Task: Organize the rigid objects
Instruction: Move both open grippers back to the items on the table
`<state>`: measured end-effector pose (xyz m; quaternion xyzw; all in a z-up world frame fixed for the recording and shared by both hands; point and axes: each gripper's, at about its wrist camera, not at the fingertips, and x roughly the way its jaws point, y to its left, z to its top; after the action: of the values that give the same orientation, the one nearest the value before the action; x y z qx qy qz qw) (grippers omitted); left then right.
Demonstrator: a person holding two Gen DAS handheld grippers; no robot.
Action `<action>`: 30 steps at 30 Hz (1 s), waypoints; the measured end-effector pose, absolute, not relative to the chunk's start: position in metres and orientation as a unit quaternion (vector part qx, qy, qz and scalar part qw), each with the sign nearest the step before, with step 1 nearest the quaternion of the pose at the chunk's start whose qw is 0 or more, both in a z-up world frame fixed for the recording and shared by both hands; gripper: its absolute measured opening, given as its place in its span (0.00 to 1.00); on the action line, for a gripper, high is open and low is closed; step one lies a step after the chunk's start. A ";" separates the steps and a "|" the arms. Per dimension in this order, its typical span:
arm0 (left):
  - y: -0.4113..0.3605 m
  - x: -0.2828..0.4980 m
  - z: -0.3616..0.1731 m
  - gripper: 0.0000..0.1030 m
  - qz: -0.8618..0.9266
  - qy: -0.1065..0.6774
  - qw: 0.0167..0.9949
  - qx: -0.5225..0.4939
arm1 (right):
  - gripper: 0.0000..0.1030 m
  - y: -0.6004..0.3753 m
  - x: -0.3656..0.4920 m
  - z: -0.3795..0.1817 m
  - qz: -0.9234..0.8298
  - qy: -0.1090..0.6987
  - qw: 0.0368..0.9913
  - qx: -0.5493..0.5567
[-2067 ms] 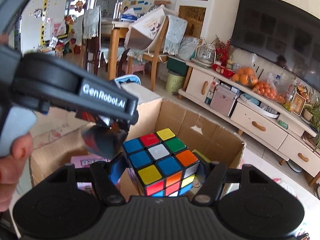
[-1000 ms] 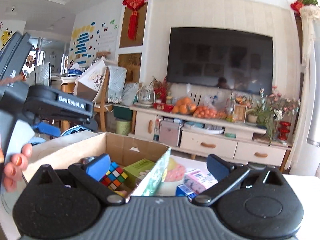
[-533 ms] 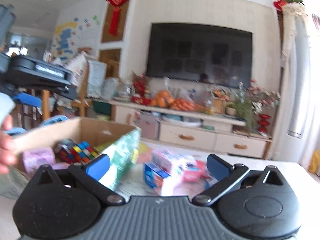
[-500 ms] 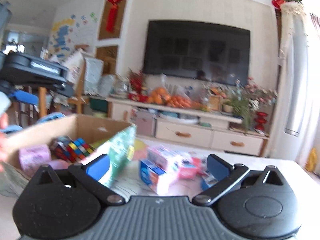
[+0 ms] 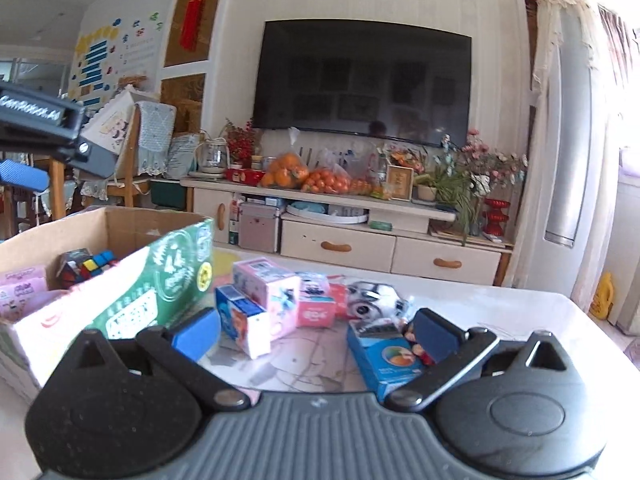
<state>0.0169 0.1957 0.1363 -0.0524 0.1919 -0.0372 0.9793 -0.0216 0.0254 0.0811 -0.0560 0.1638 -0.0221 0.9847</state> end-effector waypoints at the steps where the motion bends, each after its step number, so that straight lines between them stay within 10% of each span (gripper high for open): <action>1: 0.195 0.017 0.135 1.00 -0.040 0.193 0.979 -0.046 | 0.99 0.022 -0.021 0.081 -0.025 0.164 0.985 -0.057; 30: 0.160 0.005 0.112 1.00 -0.125 0.238 0.962 0.055 | 0.99 -0.093 0.011 0.065 -0.071 0.212 0.974 0.034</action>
<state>0.0046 0.1602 0.1124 0.0553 0.2378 -0.1247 0.9617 0.0106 -0.0934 0.0648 0.0337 0.2124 -0.0712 0.9740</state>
